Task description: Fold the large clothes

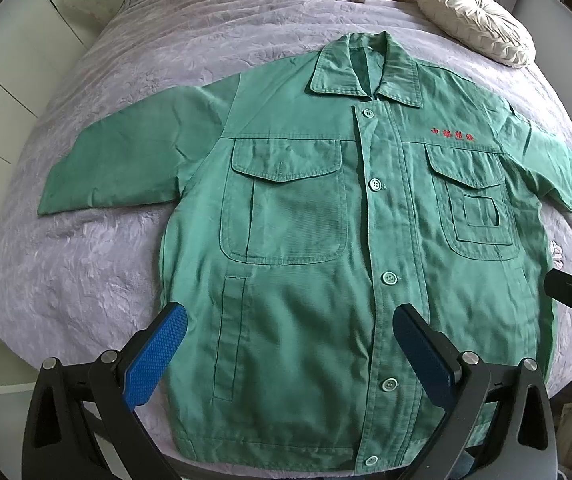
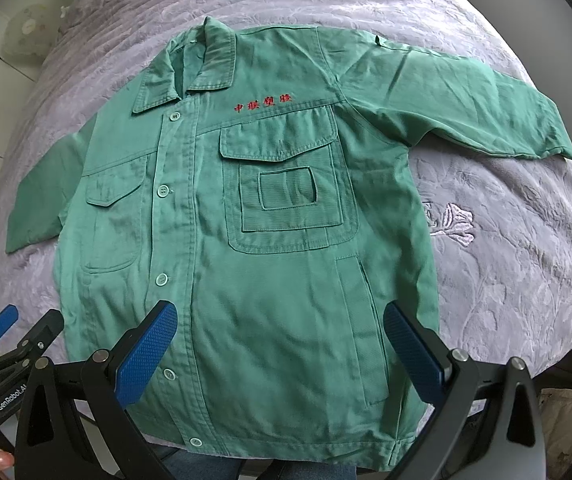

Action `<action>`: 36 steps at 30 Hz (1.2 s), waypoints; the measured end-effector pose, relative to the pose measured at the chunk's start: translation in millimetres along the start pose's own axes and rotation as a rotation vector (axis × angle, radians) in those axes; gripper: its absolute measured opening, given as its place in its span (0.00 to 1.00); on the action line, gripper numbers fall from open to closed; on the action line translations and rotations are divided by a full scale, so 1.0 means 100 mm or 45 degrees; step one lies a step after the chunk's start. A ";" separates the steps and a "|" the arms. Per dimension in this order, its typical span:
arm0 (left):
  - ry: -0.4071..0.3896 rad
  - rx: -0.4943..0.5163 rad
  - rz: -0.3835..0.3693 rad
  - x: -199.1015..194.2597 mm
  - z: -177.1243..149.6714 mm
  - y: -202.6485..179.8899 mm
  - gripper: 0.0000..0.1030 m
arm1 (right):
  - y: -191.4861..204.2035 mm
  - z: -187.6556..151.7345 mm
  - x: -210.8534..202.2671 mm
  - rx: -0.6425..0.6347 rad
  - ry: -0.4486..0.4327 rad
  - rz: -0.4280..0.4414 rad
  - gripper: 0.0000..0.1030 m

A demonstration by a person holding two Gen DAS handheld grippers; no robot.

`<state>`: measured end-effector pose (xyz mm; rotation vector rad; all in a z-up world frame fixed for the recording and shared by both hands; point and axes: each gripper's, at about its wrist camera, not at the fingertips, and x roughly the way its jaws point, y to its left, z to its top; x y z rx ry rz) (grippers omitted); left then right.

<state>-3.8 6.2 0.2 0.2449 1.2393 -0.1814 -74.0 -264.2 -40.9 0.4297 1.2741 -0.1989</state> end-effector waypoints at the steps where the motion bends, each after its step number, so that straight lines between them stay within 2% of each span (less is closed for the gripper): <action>1: -0.002 0.000 0.002 0.00 0.00 0.00 1.00 | 0.00 0.00 0.00 -0.001 0.001 0.000 1.00; 7: -0.009 0.000 0.010 0.00 -0.01 0.00 1.00 | 0.00 0.01 0.01 -0.001 0.000 0.000 1.00; 10: 0.030 -0.005 -0.016 0.03 0.00 0.00 1.00 | 0.00 0.01 0.01 0.000 0.000 -0.001 1.00; 22: 0.053 -0.006 -0.027 0.08 0.00 0.02 1.00 | 0.02 0.02 0.07 -0.002 0.014 -0.009 1.00; 29: 0.041 -0.012 -0.030 0.10 0.00 0.04 1.00 | 0.04 0.03 0.09 -0.010 0.020 -0.016 1.00; 36: 0.016 -0.043 -0.146 0.11 0.00 0.06 1.00 | 0.10 0.05 0.09 -0.019 0.023 -0.022 1.00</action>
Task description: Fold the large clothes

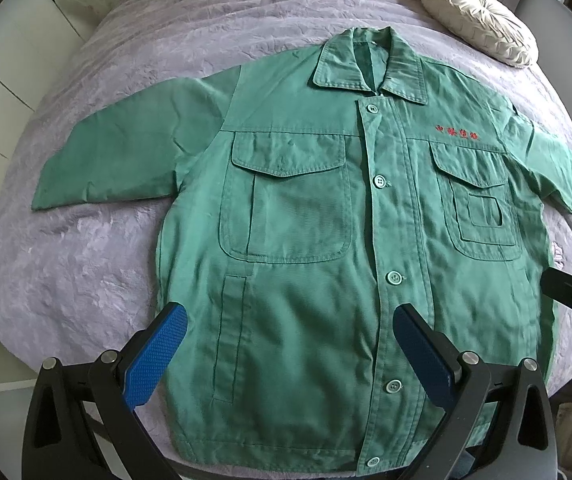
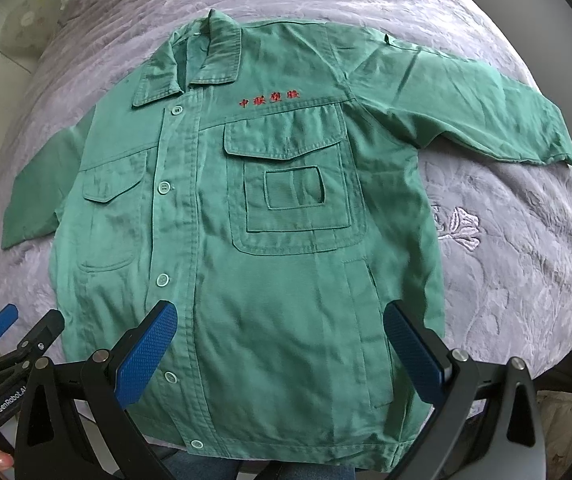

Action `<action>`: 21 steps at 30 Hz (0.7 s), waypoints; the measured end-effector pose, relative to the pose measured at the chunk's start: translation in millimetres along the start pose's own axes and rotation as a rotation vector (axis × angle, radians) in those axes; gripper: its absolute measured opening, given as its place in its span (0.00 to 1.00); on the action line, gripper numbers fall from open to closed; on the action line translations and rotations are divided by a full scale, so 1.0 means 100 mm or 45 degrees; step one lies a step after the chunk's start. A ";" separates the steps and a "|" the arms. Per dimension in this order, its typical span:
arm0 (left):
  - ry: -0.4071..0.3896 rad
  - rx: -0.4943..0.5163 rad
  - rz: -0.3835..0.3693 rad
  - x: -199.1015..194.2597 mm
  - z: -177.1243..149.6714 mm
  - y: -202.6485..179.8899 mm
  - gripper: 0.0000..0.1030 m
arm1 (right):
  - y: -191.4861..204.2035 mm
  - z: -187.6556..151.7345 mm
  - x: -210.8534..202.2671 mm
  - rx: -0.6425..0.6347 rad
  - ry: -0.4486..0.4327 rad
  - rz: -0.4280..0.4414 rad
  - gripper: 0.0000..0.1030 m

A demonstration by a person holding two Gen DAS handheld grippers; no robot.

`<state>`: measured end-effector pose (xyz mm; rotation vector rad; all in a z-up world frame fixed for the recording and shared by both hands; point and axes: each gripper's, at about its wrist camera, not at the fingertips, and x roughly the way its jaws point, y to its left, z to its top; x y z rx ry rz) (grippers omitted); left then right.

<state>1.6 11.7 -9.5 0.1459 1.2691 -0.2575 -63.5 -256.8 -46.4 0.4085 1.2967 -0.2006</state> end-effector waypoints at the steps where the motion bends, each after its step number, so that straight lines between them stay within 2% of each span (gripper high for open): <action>1: 0.000 -0.003 -0.012 0.01 0.00 0.02 1.00 | 0.01 0.00 0.00 -0.001 0.001 0.003 1.00; 7: 0.006 -0.078 -0.093 0.15 0.06 0.29 1.00 | 0.15 0.00 0.08 -0.026 0.031 0.038 1.00; 10: -0.020 -0.139 -0.090 0.25 0.13 0.59 1.00 | 0.32 0.01 0.17 -0.071 0.048 0.052 1.00; 15: -0.144 -0.266 -0.069 0.40 0.32 1.30 1.00 | 0.77 0.03 0.37 -0.165 0.061 0.122 1.00; 21: -0.285 -0.516 -0.035 0.68 0.59 2.49 1.00 | 1.40 0.09 0.73 -0.286 0.106 0.171 1.00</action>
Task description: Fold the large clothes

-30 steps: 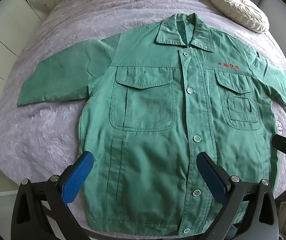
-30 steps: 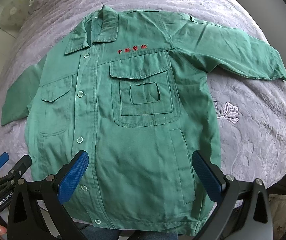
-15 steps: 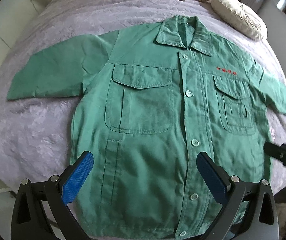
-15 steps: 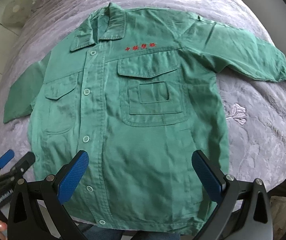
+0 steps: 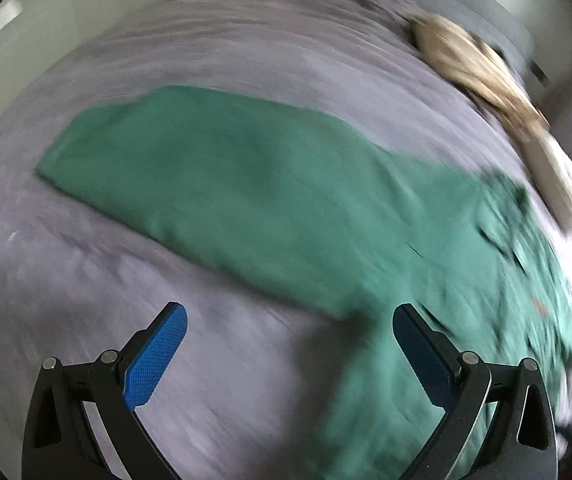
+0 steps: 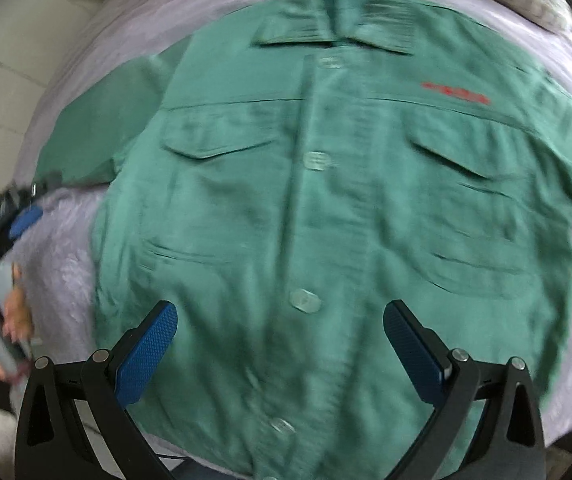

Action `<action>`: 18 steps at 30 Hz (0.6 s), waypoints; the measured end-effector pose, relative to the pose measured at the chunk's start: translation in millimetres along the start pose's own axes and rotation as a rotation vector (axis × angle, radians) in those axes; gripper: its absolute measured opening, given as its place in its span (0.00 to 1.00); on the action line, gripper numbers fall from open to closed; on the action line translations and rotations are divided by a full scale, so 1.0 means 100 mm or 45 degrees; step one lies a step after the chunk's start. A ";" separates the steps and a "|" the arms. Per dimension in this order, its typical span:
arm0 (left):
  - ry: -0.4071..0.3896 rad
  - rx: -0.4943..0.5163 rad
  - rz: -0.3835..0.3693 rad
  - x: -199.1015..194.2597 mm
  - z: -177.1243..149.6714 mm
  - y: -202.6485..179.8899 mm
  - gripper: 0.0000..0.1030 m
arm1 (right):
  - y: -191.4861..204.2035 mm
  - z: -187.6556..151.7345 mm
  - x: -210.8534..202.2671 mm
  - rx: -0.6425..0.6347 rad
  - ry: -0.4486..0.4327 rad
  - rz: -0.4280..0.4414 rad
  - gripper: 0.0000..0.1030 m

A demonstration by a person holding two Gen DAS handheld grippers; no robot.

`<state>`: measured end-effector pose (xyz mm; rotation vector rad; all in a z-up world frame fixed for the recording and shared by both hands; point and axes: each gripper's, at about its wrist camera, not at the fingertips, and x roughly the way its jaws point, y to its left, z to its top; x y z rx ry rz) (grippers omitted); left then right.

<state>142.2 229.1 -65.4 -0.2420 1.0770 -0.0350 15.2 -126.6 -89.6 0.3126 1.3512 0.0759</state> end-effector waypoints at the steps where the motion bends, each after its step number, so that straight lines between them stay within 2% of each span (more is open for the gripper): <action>1: -0.020 -0.050 -0.001 0.06 0.11 0.18 1.00 | 0.10 0.04 0.08 -0.020 0.011 0.003 1.00; 4: -0.092 -0.165 0.043 0.21 0.39 0.69 1.00 | 0.31 0.10 0.23 -0.075 0.019 0.028 1.00; 9: -0.089 -0.290 0.069 0.57 0.63 1.30 1.00 | 0.49 0.17 0.50 -0.131 0.043 0.057 1.00; 11: -0.058 -0.345 0.054 0.72 0.66 1.43 1.00 | 0.52 0.19 0.58 -0.139 0.048 0.067 1.00; 13: -0.083 -0.395 0.014 0.74 0.68 1.49 0.95 | 0.54 0.19 0.61 -0.138 0.049 0.081 1.00; 15: -0.149 -0.398 -0.027 0.66 0.72 1.54 0.65 | 0.57 0.20 0.64 -0.134 0.046 0.087 1.00; 16: -0.147 -0.392 -0.051 0.67 0.72 1.55 0.27 | 0.57 0.20 0.65 -0.128 0.043 0.090 1.00; 17: -0.131 -0.396 -0.112 0.68 0.72 1.58 0.04 | 0.56 0.20 0.64 -0.122 0.040 0.095 1.00; 18: -0.134 -0.415 -0.167 0.67 0.72 1.62 0.04 | 0.56 0.20 0.64 -0.114 0.035 0.100 1.00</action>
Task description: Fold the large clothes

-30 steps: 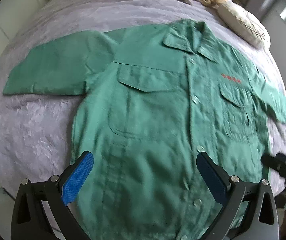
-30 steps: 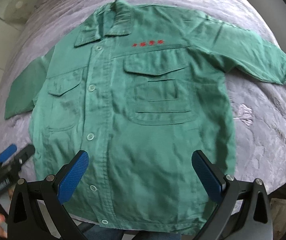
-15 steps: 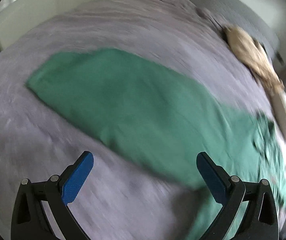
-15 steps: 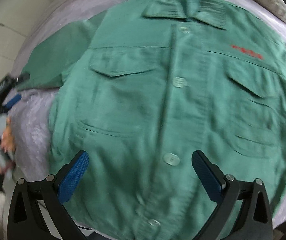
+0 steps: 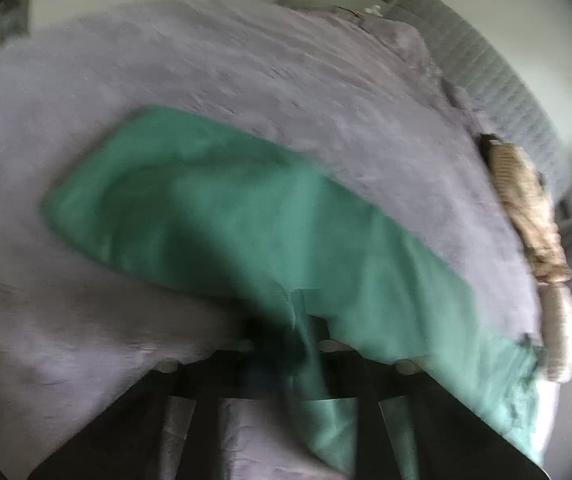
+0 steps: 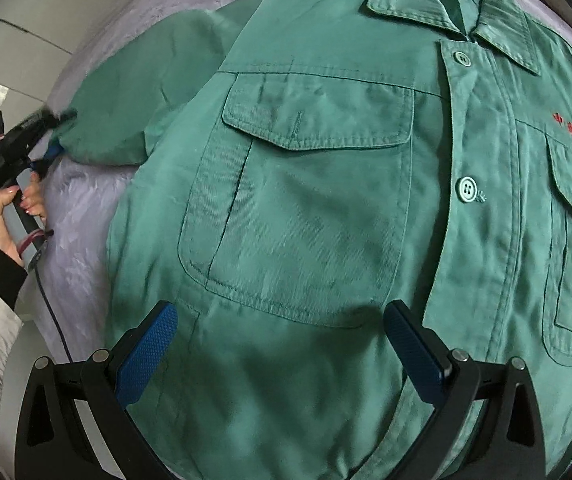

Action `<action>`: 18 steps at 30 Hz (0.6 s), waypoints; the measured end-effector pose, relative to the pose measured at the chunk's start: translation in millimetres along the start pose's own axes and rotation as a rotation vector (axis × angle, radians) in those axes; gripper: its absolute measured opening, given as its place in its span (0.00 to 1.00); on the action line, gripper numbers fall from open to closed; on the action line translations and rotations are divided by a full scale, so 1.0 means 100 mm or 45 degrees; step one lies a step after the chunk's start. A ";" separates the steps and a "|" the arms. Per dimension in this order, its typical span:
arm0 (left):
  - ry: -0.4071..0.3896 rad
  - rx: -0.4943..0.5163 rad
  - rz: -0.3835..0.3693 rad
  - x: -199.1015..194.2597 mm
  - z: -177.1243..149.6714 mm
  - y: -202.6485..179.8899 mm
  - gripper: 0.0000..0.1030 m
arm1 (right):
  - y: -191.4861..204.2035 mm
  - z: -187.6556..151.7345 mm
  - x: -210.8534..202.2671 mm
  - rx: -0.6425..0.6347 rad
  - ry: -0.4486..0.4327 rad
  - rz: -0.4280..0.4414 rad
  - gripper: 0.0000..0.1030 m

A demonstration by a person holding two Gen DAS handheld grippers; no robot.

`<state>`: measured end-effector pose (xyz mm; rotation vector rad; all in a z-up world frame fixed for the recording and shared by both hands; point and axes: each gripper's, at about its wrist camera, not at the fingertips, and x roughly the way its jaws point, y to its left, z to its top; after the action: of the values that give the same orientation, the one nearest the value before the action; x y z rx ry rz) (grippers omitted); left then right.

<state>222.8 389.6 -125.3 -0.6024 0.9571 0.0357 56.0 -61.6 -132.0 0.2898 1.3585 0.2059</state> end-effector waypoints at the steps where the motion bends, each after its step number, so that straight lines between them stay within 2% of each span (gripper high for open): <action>1: -0.023 0.000 -0.023 -0.06 0.01 0.01 0.04 | -0.02 0.00 -0.03 0.009 -0.007 0.009 1.00; 5: -0.076 0.085 -0.166 -0.30 -0.03 -0.27 0.04 | -0.07 -0.02 -0.11 0.026 -0.039 0.015 1.00; 8: -0.106 0.227 -0.292 -0.53 -0.07 -0.75 0.04 | -0.18 -0.04 -0.21 0.065 -0.075 0.025 1.00; 10: -0.103 0.370 -0.377 -0.68 -0.16 -1.18 0.04 | -0.28 -0.05 -0.30 0.101 -0.114 0.023 1.00; 15: 0.020 0.702 -0.558 -0.74 -0.64 -2.34 0.04 | -0.59 -0.07 -0.54 0.214 -0.194 0.004 1.00; 18: 0.135 0.867 -0.594 -0.60 -1.14 -2.92 0.04 | -0.93 -0.12 -0.77 0.311 -0.267 -0.021 1.00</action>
<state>184.9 102.6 8.4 -0.1799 0.8417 -0.7180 26.8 -172.4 -92.2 0.4906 1.1778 -0.0058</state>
